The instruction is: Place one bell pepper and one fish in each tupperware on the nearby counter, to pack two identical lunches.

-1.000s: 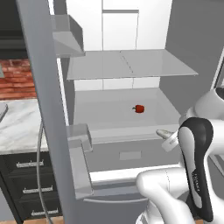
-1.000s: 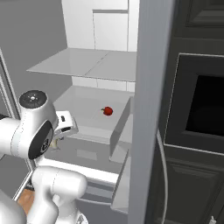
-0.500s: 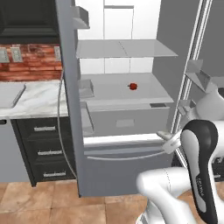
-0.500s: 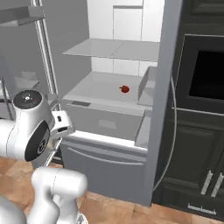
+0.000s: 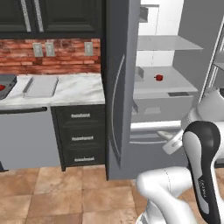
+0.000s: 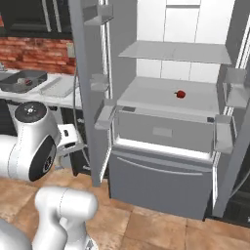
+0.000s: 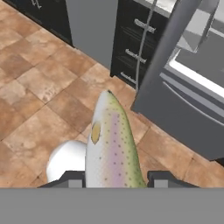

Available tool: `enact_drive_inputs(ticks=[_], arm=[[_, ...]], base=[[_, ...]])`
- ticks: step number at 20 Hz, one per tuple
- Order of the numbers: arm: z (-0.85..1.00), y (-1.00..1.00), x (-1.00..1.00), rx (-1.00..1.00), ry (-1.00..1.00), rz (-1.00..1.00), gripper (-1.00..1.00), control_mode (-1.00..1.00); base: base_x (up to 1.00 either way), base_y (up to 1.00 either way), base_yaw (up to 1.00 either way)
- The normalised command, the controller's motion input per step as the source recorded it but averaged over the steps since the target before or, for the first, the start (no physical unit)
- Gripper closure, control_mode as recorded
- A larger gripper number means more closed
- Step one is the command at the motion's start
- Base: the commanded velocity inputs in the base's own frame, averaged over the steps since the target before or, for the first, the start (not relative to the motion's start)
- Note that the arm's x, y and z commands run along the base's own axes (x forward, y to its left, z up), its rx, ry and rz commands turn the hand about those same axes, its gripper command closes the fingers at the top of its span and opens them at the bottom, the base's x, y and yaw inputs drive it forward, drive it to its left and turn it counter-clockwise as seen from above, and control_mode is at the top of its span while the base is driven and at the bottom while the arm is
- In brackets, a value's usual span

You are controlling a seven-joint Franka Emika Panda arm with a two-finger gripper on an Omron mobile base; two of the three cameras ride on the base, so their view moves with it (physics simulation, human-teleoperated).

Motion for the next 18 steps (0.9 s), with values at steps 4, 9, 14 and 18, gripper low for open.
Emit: enact_drive_inputs(ticks=[4, 9, 14, 18], arm=[[0.0, 0.0, 0.0, 0.0, 0.0, 0.0, 1.0, 1.0], [0.0, 0.0, 0.0, 0.0, 0.0, 0.0, 1.0, 1.0], [0.0, 0.0, 0.0, 0.0, 0.0, 0.0, 1.0, 1.0], [0.0, 0.0, 0.0, 0.0, 0.0, 0.0, 1.0, 1.0]], base=[[0.0, 1.0, 0.0], [0.17, 1.0, -0.05], [0.87, 0.99, -0.13], [1.0, 0.57, -0.25]])
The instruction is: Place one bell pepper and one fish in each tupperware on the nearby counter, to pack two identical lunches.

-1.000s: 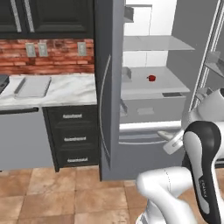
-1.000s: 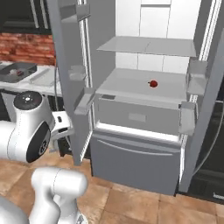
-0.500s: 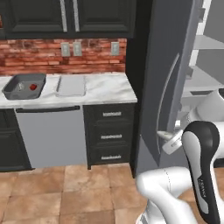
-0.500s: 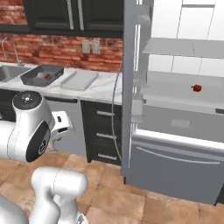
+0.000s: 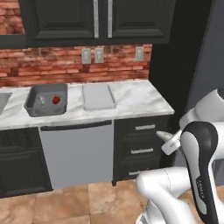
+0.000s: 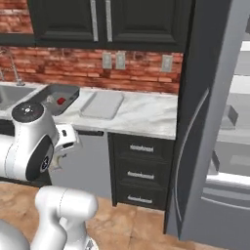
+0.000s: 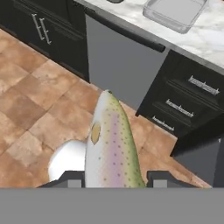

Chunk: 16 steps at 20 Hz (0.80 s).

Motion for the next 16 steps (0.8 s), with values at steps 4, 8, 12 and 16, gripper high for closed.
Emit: enact_drive_inputs(ticks=[4, 8, 12, 16], arm=[[0.0, 0.0, 0.0, 0.0, 0.0, 0.0, 1.0, 1.0], [0.0, 0.0, 0.0, 0.0, 0.0, 0.0, 1.0, 1.0], [0.0, 0.0, 0.0, 0.0, 0.0, 0.0, 1.0, 1.0], [0.0, 0.0, 0.0, 0.0, 0.0, 0.0, 1.0, 1.0]], base=[[0.98, 0.46, -0.26], [0.68, 0.66, -0.28], [0.58, 0.9, -0.26], [0.59, 0.71, -0.21]])
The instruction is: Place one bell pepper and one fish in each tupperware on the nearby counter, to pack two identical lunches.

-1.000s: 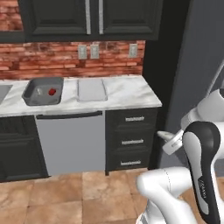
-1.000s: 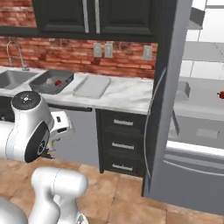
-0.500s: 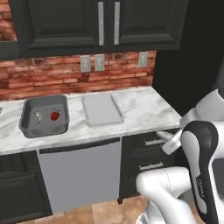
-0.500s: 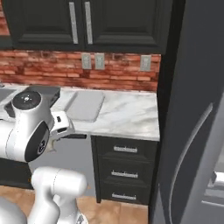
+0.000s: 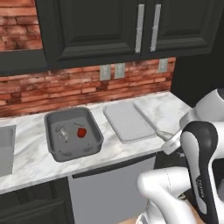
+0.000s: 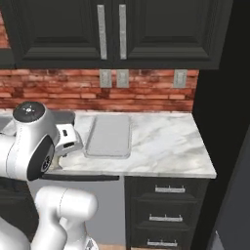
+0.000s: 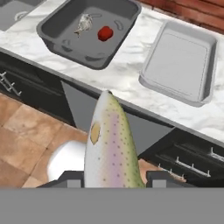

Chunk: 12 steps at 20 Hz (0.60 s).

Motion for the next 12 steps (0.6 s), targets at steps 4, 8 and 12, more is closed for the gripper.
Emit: enact_drive_inputs(ticks=[4, 8, 12], arm=[[0.0, 0.0, 0.0, 0.0, 0.0, 0.0, 1.0, 1.0], [0.0, 0.0, 0.0, 0.0, 0.0, 0.0, 1.0, 1.0], [-0.26, 0.0, 0.83, 0.0, 0.03, 0.0, 1.0, -1.0]], base=[[0.43, 0.01, -0.15], [0.42, -0.04, -0.05], [0.0, 0.0, 0.0]])
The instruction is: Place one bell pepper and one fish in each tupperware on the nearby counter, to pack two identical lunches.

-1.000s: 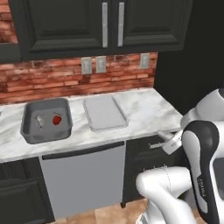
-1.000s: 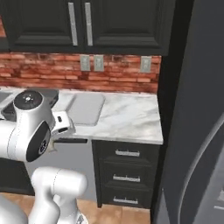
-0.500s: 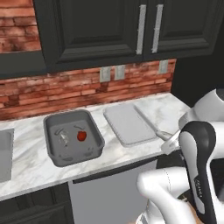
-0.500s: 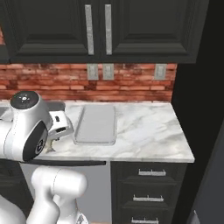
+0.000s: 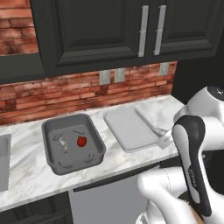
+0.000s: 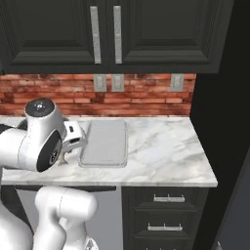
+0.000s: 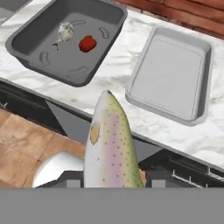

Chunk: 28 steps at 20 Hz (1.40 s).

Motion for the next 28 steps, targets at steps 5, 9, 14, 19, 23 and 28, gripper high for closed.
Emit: enact_drive_inputs(ticks=[5, 9, 14, 19, 23, 28], arm=[[-0.25, 0.0, 0.96, 0.0, 0.0, 0.0, 1.0, -1.0], [-0.35, 0.0, 0.88, 0.0, 0.0, 0.0, 1.0, -1.0], [-0.36, 0.03, 0.74, 0.04, 0.04, -0.05, 1.0, -1.0], [-0.26, 0.13, 0.57, 0.06, 0.02, -0.18, 1.0, -1.0], [-0.25, 0.05, 0.52, 0.02, 0.01, -0.19, 1.0, -1.0], [-0.43, 0.0, 0.5, 0.0, 0.0, -0.03, 1.0, -1.0]], base=[[0.0, 0.0, 0.0], [0.0, 0.0, 0.0], [0.0, 0.0, 0.0], [0.0, 0.0, 0.0], [0.0, 0.0, 0.0], [0.0, 0.0, 0.0]])
